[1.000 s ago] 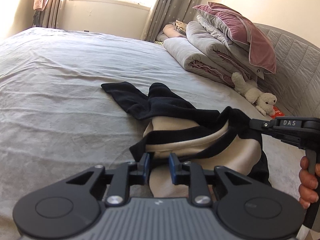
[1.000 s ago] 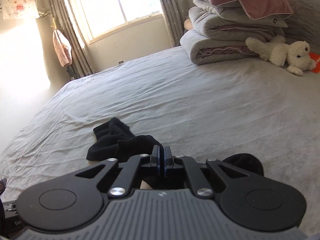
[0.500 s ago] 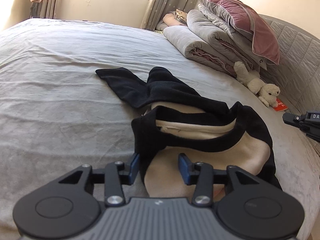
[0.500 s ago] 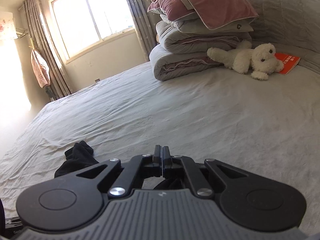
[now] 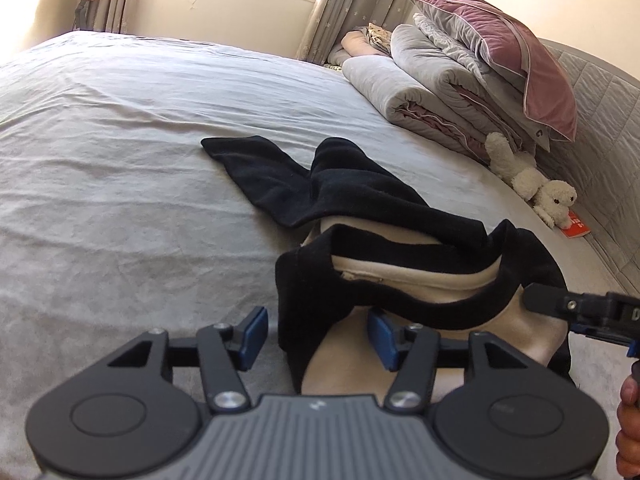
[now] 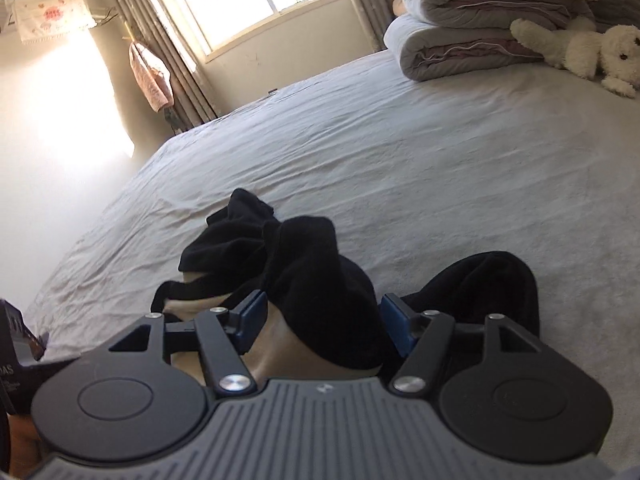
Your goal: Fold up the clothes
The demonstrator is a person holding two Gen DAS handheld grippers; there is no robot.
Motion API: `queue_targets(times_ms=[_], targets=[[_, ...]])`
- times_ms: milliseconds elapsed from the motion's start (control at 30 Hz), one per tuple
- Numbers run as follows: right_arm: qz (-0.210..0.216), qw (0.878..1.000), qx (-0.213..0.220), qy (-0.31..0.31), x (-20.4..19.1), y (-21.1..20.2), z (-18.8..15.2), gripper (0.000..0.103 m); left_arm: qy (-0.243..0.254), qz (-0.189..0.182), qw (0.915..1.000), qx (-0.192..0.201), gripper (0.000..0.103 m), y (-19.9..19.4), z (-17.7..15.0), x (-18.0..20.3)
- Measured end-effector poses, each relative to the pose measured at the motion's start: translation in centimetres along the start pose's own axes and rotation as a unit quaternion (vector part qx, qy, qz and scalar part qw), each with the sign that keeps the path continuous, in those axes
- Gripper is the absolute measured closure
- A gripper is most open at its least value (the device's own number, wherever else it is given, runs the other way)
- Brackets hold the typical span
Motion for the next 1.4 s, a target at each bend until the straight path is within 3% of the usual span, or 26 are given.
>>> queue_targets(times_ms=[33, 67, 200, 433, 600, 767, 867, 967, 1033, 1200, 1400], targets=[[-0.001, 1.0, -0.003, -0.01, -0.3, 0.4, -0.3, 0.084, 0.0, -0.001, 1.0, 0.0, 0.043, 0.0, 0.0, 0.0], [-0.001, 1.0, -0.008, -0.015, -0.5, 0.6, -0.5, 0.086, -0.001, -0.002, 1.0, 0.0, 0.043, 0.0, 0.1, -0.1], [-0.025, 0.999, 0.029, -0.007, 0.4, -1.0, 0.6, 0.087, -0.002, -0.016, 0.9999, 0.002, 0.038, -0.1, 0.1, 0.2], [-0.132, 0.987, 0.067, 0.054, 7.7, -4.4, 1.6, 0.088, 0.021, -0.053, 0.9984, 0.009, 0.035, -0.4, 0.0, 1.8], [-0.149, 0.983, 0.063, 0.089, 11.5, -6.0, 0.7, 0.088, 0.029, -0.077, 0.9966, -0.008, 0.035, 0.6, -0.8, 3.4], [-0.159, 0.983, 0.056, 0.08, 12.7, -6.9, 0.0, 0.088, 0.038, -0.079, 0.9961, -0.01, 0.035, 2.0, -1.5, 5.0], [-0.163, 0.982, 0.051, 0.082, 13.4, -7.1, -0.4, 0.088, 0.019, -0.097, 0.995, -0.014, 0.038, 2.9, -1.8, 5.4], [-0.162, 0.982, 0.045, 0.082, 13.6, -7.0, -0.7, 0.088, -0.004, -0.127, 0.9917, -0.024, 0.054, 3.5, -2.4, 6.1], [-0.16, 0.983, 0.045, 0.077, 13.5, -7.0, -0.6, 0.088, -0.013, -0.135, 0.9904, -0.028, 0.081, 3.7, -2.7, 6.6], [-0.16, 0.982, 0.058, 0.077, 13.1, -7.1, 0.0, 0.088, -0.007, -0.093, 0.9955, 0.02, 0.095, 2.0, -2.2, 7.3], [-0.168, 0.978, 0.103, 0.074, 11.7, -8.4, 1.6, 0.088, 0.007, -0.043, 0.9941, 0.1, 0.095, -2.2, -0.2, 7.3]])
Point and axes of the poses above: each gripper's, at about its wrist camera, not at the fingertips, and y roughly the way its jaws point, x to its right, z to its top, the point moved 6 cm from there along y, roughly the way its jaws point, and after that the axes turned 6 degrees about -y, right-handed, at the moved point
